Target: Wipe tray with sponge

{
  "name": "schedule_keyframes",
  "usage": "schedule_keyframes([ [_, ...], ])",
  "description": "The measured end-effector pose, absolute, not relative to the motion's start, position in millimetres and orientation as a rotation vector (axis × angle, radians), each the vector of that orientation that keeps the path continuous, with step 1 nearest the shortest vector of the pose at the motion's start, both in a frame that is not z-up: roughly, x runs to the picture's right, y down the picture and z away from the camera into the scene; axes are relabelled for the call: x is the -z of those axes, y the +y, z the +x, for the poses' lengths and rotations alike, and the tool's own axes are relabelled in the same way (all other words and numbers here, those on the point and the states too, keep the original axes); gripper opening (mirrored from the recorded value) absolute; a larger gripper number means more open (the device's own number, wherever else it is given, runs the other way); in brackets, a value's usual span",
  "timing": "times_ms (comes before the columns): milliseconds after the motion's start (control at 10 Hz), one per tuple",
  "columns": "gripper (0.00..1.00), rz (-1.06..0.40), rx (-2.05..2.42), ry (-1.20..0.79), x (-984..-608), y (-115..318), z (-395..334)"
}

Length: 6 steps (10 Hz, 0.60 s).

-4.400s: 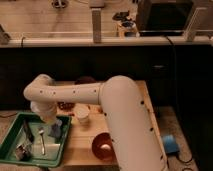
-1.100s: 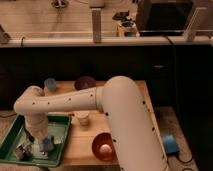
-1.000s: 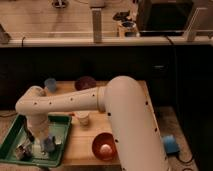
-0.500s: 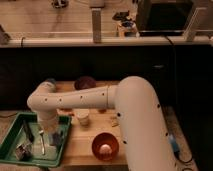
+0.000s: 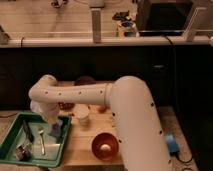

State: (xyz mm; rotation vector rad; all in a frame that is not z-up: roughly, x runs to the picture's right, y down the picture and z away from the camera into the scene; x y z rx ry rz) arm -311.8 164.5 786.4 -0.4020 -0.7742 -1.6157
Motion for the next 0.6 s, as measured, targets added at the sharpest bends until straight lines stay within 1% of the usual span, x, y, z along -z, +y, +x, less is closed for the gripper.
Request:
schedule_keyframes([
  [300,0.00,-0.401,1.685,-0.816,-789.2,181.0,-349.6],
  [400,0.00,-0.403,1.703,-0.833,-783.8,190.1,-354.7],
  [500,0.00,-0.404,1.736,-0.867,-770.0,210.2,-359.8],
  [600,0.00,-0.400,1.747,-0.888,-760.4,220.3,-362.2],
])
